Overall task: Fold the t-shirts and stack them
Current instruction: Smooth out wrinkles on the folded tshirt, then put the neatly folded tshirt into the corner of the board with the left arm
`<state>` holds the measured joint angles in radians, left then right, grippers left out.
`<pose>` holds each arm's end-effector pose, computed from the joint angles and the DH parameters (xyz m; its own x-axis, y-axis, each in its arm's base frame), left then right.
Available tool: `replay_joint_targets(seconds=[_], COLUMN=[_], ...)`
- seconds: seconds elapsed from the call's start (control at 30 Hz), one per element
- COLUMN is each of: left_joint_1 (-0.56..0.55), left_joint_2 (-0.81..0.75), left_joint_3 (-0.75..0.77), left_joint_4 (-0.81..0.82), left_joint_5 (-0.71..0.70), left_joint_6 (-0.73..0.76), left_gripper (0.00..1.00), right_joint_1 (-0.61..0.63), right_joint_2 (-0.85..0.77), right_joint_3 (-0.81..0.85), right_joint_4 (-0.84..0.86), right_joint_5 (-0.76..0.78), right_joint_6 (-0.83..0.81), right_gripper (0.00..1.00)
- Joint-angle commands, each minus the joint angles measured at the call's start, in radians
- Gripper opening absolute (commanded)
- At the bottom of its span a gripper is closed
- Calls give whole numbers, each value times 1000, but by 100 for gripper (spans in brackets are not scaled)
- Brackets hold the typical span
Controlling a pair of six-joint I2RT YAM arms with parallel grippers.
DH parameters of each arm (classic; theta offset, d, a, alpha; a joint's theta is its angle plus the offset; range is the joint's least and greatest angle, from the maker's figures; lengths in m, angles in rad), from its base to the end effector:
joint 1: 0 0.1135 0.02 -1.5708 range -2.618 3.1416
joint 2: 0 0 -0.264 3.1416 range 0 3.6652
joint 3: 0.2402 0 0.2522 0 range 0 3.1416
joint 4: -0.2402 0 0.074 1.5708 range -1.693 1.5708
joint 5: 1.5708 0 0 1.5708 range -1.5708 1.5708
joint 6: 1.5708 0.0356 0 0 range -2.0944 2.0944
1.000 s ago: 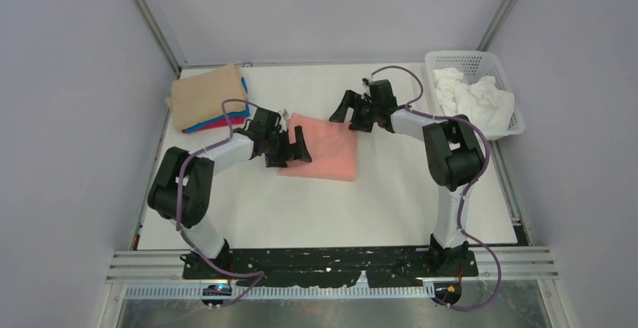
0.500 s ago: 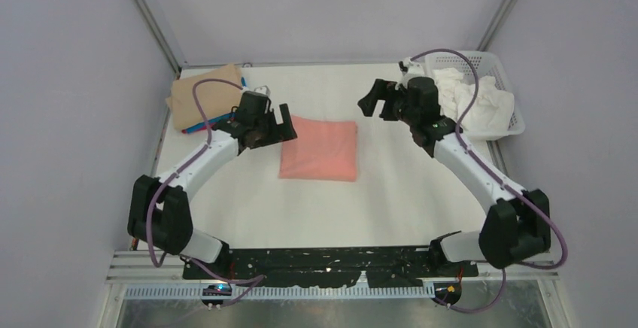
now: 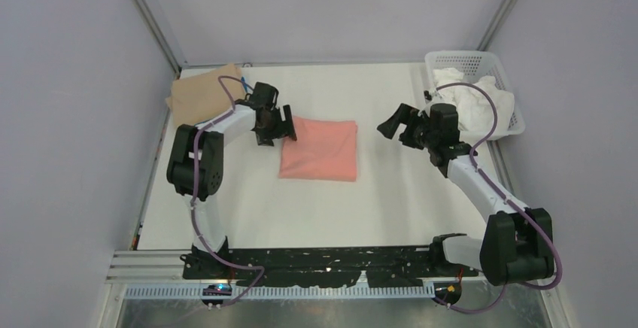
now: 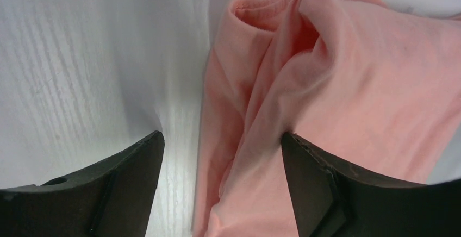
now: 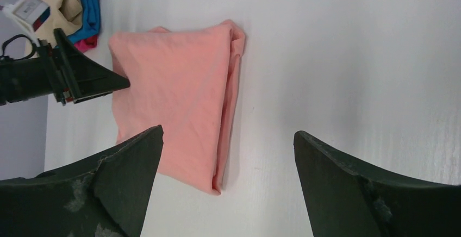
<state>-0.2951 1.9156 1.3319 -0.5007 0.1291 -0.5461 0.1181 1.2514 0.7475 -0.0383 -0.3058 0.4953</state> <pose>0.3793 -0.1201 0.1804 -0.9025 -0.2640 -0.3403 -0.1436 0.9294 -0.3400 0.2699 0.0428 0.2427 -0.6260 0.3822 -0.6798 -0.0806 0.8353 0.5438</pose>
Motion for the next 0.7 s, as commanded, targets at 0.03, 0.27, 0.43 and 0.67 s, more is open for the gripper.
replay_joint_targets(seconds=[0.03, 0.27, 0.43, 0.67], left_joint_1=[-9, -37, -72, -118], left_joint_2=[61, 101, 111, 102], left_joint_3=[49, 43, 65, 99], left_joint_4=[-15, -4, -12, -61], left_joint_5=[44, 61, 29, -105], left_joint_6=[-14, -60, -89, -90], left_gripper=[75, 59, 36, 0], right_joint_1=[1, -2, -8, -19], right_joint_2=[-88, -103, -104, -119], right_joint_3=[4, -8, -12, -16], right_joint_4=[0, -22, -29, -55], right_joint_5=[16, 79, 91, 141], right_joint_6=[-17, -44, -53, -77], right_gripper=[95, 95, 95, 95])
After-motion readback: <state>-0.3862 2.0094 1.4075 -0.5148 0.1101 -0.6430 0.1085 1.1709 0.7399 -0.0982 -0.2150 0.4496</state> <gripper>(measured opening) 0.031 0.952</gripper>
